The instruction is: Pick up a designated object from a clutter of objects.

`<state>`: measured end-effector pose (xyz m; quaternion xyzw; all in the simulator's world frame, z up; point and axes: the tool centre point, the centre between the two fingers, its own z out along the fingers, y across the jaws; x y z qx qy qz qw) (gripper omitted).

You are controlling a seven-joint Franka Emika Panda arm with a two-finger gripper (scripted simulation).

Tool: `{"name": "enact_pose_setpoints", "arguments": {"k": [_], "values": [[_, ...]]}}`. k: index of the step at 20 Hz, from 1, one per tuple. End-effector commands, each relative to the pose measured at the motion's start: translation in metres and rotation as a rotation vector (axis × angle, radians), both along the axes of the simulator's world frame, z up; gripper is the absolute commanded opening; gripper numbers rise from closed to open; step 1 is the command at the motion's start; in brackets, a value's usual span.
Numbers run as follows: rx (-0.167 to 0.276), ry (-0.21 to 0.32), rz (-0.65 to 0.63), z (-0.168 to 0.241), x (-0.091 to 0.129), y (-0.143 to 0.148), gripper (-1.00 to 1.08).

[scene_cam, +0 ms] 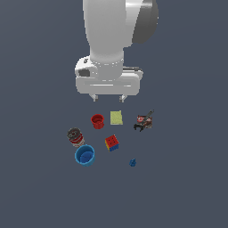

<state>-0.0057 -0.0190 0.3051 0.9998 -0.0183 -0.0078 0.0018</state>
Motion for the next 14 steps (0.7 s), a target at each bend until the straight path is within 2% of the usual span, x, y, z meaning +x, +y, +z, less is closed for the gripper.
{"name": "enact_pose_setpoints", "arguments": {"k": [1, 14], "values": [[0.0, 0.0, 0.0, 0.0, 0.0, 0.0, 1.0], [-0.018, -0.004, 0.043, 0.008, -0.003, 0.021, 1.0]]}}
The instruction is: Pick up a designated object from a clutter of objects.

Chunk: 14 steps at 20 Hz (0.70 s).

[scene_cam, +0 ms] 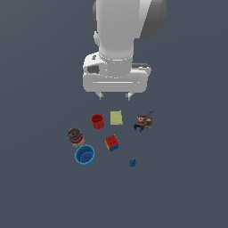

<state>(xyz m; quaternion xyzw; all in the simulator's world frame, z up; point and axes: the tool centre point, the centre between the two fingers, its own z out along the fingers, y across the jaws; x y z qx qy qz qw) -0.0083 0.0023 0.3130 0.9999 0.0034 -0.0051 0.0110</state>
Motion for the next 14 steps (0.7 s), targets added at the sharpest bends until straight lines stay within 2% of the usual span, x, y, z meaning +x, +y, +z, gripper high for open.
{"name": "enact_pose_setpoints", "arguments": {"k": [1, 14], "values": [[0.0, 0.0, -0.002, -0.001, 0.0, 0.0, 1.0], [-0.006, -0.004, -0.091, -0.027, 0.0, 0.022, 1.0]]}}
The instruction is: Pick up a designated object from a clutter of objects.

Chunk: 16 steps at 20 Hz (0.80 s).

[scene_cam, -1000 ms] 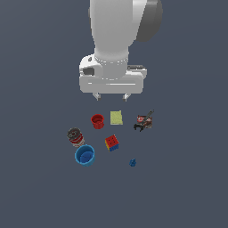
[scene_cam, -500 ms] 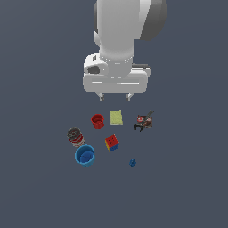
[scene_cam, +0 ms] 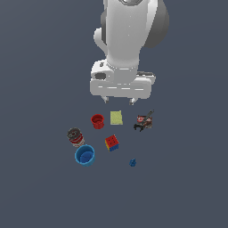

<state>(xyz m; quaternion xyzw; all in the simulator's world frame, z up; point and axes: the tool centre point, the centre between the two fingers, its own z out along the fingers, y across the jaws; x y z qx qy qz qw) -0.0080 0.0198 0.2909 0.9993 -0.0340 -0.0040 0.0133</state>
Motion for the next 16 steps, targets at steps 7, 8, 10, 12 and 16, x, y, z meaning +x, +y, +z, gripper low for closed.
{"name": "enact_pose_setpoints", "arguments": {"k": [7, 8, 10, 12, 16], "values": [[-0.005, -0.006, -0.118, -0.035, -0.003, 0.03, 1.0], [-0.006, -0.007, -0.134, -0.04, -0.004, 0.034, 1.0], [-0.007, -0.009, -0.167, -0.05, -0.006, 0.042, 1.0], [-0.007, -0.011, -0.199, -0.059, -0.008, 0.05, 1.0], [-0.007, -0.014, -0.264, -0.078, -0.014, 0.066, 1.0]]}}
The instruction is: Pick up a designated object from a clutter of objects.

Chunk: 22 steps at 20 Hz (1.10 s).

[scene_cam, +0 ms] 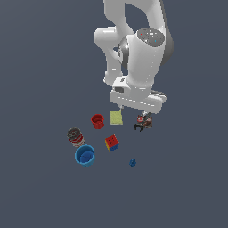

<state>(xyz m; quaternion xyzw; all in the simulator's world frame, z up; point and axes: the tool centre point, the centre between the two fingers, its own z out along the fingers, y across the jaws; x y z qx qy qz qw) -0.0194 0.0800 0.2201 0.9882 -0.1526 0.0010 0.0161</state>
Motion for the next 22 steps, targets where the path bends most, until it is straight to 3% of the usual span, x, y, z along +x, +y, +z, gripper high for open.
{"name": "enact_pose_setpoints", "arguments": {"k": [1, 22], "values": [[0.0, -0.003, -0.042, -0.012, -0.004, 0.01, 1.0], [0.018, -0.014, -0.377, -0.102, -0.055, 0.089, 1.0]]}}
